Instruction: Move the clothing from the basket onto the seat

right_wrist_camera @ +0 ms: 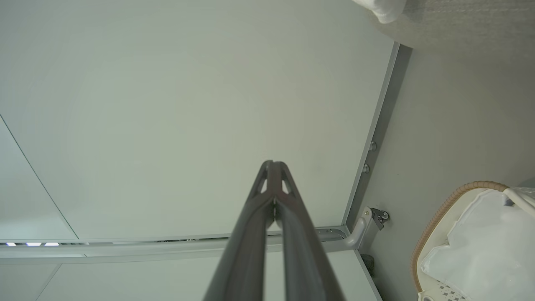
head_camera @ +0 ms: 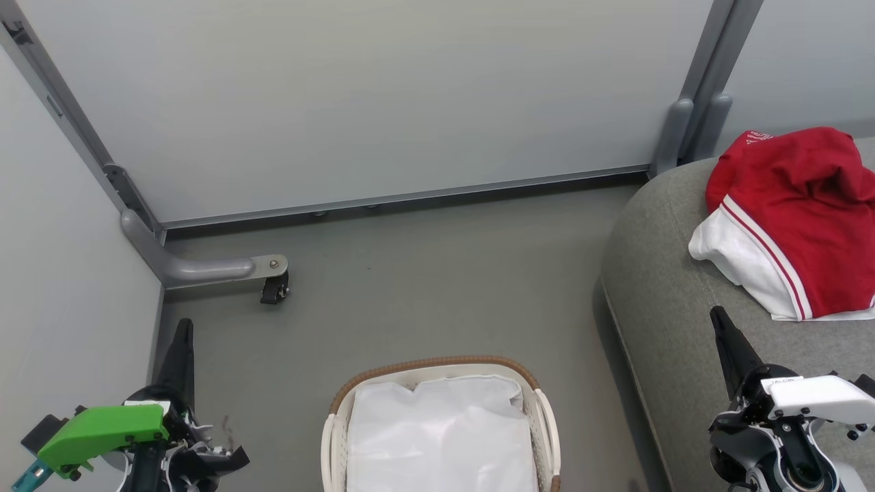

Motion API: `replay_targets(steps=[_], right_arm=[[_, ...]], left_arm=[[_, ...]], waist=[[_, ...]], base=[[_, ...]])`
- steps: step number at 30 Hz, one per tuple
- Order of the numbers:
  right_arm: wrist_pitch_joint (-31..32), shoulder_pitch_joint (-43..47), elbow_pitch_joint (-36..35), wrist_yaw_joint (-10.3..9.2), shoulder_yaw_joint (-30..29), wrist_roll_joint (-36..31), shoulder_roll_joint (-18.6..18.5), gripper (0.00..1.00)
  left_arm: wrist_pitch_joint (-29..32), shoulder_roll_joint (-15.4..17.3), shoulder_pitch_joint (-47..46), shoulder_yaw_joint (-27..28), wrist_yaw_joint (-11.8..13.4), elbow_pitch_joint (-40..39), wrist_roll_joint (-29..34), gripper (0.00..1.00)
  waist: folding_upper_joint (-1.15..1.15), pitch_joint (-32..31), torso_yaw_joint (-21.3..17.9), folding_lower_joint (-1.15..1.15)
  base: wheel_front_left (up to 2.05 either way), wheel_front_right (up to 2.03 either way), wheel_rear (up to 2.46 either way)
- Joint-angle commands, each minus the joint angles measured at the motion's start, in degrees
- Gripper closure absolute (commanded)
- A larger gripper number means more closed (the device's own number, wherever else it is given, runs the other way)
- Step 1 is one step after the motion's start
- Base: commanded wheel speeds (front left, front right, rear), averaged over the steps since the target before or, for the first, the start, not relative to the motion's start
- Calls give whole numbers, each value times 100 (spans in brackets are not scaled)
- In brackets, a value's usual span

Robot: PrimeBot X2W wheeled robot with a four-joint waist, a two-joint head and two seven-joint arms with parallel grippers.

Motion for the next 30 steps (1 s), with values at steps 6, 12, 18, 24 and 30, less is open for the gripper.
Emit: replay_targets(steps=[6, 12, 18, 24, 30], right_arm=[[9, -42, -15, -3, -13, 18, -34, 100], [9, -42, -15, -2, -12, 18, -34, 100], [8, -42, -16, -2, -12, 18, -34, 100], [8, -42, -15, -2, -12, 18, -34, 100], [8, -42, -15, -2, -12, 18, -34, 100]], left_arm=[[26, 33, -59, 14, -24, -9, -19, 100], [26, 33, -59, 14, -24, -10, -19, 100], [25, 33, -59, 13, -24, -10, -19, 100], [25, 33, -59, 13, -24, -9, -19, 100], [25, 33, -59, 13, -24, -9, -19, 100]], waist=[[0, 0, 0, 0], [0, 0, 0, 0], [0, 0, 0, 0], [0, 0, 0, 0], [0, 0, 0, 0]], base=[[0, 0, 0], [0, 0, 0], [0, 0, 0], [0, 0, 0], [0, 0, 0]])
